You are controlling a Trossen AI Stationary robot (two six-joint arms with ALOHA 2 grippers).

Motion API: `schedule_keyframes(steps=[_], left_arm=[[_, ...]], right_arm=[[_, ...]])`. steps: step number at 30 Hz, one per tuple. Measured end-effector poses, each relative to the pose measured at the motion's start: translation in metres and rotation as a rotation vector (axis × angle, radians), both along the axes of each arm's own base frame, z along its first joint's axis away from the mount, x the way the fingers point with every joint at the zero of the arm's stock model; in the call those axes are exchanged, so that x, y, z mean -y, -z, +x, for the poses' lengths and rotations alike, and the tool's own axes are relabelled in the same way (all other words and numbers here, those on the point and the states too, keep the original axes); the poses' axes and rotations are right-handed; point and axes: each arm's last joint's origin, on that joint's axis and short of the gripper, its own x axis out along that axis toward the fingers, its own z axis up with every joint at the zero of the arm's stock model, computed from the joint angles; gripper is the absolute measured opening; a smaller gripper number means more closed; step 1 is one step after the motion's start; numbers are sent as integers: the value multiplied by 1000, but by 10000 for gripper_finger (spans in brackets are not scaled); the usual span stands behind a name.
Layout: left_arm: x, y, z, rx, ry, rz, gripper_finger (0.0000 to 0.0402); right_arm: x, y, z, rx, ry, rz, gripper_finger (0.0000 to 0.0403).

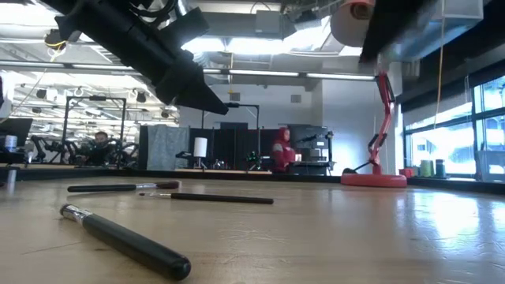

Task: Put items in baskets/containers
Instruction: Put the black eyeshadow brush into the yellow pen organizer

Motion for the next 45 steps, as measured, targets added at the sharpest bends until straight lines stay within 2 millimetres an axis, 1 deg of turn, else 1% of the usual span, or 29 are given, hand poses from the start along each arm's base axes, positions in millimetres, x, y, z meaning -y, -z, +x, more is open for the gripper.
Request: schedule_keyframes(steps=[3,5,7,9,13,15,18,22,25,28,31,38,41,45], left_arm=[[0,0,0,-10,8,14,164],[0,0,0,-12,9,17,164],[0,0,0,-15,10,18,164],[0,0,0,-19,13,23,164],[0,0,0,-21,15,28,164],[0,0,0,-20,15,31,164],[0,0,0,-16,9,34,164],[0,0,0,-14,8,32,164],[0,0,0,-11,5,28,164],[0,0,0,-7,2,21,164],[0,0,0,-5,1,18,164],[0,0,0,5,-6,2,164],[1,0,0,9,-8,-5,164],[5,0,-1,14,1,-13,164]], right_arm=[[-11,-36,-28,114,28,-64,1],[-19,-50,-49,184,39,-84,1],[-28,-58,-69,246,33,-79,1],[-36,-61,-91,287,31,-74,1],[-55,-57,-128,311,-25,-69,1],[-63,-54,-141,356,-57,-86,1],[-70,-49,-156,408,-84,-94,1],[-76,-37,-165,465,-89,-92,1],[-77,-23,-167,451,-101,-93,2],[-79,-11,-168,436,-97,-58,11],[-82,-6,-168,441,-90,-21,26],[-81,-8,-168,444,-81,-9,75],[-78,-16,-166,442,-73,-15,90],[-73,-29,-158,423,-44,-21,93]])
